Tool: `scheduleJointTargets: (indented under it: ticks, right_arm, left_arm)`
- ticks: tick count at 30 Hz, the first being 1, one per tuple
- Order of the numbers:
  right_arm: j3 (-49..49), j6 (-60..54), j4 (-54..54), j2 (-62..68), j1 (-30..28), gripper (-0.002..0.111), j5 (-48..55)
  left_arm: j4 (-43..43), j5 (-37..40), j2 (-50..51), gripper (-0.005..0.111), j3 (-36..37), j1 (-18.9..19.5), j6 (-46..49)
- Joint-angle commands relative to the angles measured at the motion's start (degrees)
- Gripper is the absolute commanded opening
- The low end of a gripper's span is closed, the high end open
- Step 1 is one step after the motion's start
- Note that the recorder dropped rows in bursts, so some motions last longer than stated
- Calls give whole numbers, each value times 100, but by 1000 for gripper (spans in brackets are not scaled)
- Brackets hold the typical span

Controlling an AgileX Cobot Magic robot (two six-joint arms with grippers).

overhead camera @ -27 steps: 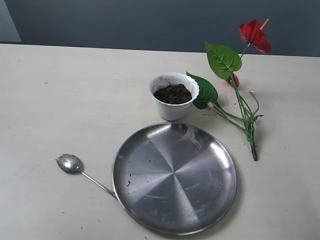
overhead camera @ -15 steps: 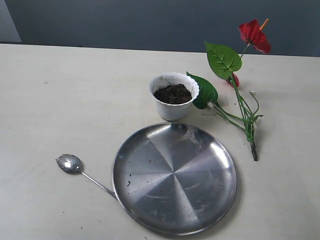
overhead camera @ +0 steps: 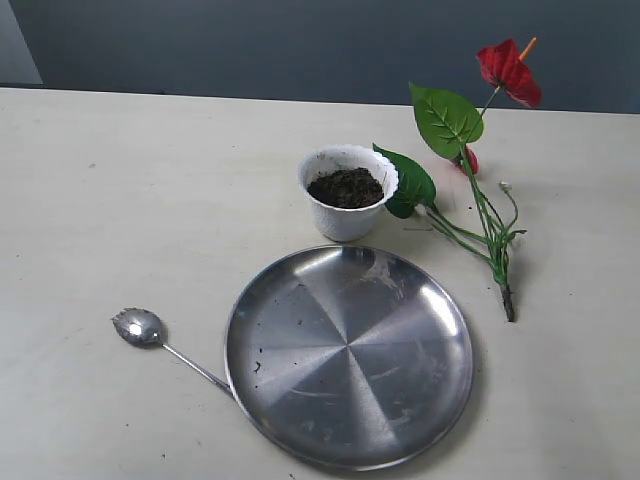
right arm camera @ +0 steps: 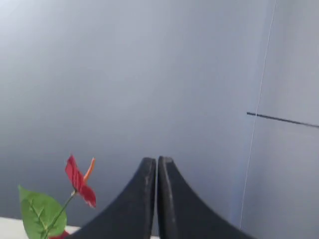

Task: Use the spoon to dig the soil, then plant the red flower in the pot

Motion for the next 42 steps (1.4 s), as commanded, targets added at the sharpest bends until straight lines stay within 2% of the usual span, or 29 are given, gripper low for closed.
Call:
scheduleJointTargets:
  ticks: [1,5,7,8,9,11,13,19,26,28,30,33,37,39,42]
  right_arm:
    - [13,68,85,-24,-30,3,-845]
    - [13,262,603,-24,-30,3,-1877]
    - [13,951,1420,-24,-30,3,-2417]
    - [13,1347,1795,-24,-30,3,-2370]
    - [13,2330,2488,-24,-30,3,-1983]
    - [13,3295,3038,-24,-30,3,-1000]
    - [13,3689,2950,-24,-30,2,-391]
    - [13,3815,2950,-24,-30,1,-193]
    - [13,4268,3287,-24,-14,1,-1823]
    - [-206,4214,2747,103,-14,1,-1570]
    - [-963,4050,1279,607,-14,1,-264]
    - [-2087,4060,-585,1469,-14,1,841]
    - [-3539,4060,-2053,3005,38,1,1246]
    - [-4332,4060,-2708,3858,289,1,1246]
    - [-5377,4060,-3670,4975,1171,1,1434]
  left_arm:
    - [-45,-62,-26,1,-13,-38,-32]
    - [-45,-62,-26,1,-13,-38,-32]
    - [-45,-62,-26,1,-13,-38,-32]
    - [-45,-62,-26,1,-13,-38,-32]
    - [-45,-62,-26,1,-13,-38,-32]
    - [-45,-62,-26,1,-13,-38,-32]
    - [-45,-62,-26,1,-13,-38,-32]
    - [-45,-62,-26,1,-13,-38,-32]
    - [-45,-62,-26,1,-13,-38,-32]
    - [-45,-62,-26,1,-13,-38,-32]
    - [-45,-62,-26,1,-13,-38,-32]
    - [-45,-62,-26,1,-13,-38,-32]
    - [-45,-62,-26,1,-13,-38,-32]
    - [-45,-62,-26,1,-13,-38,-32]
    - [-45,-62,-26,1,-13,-38,-32]
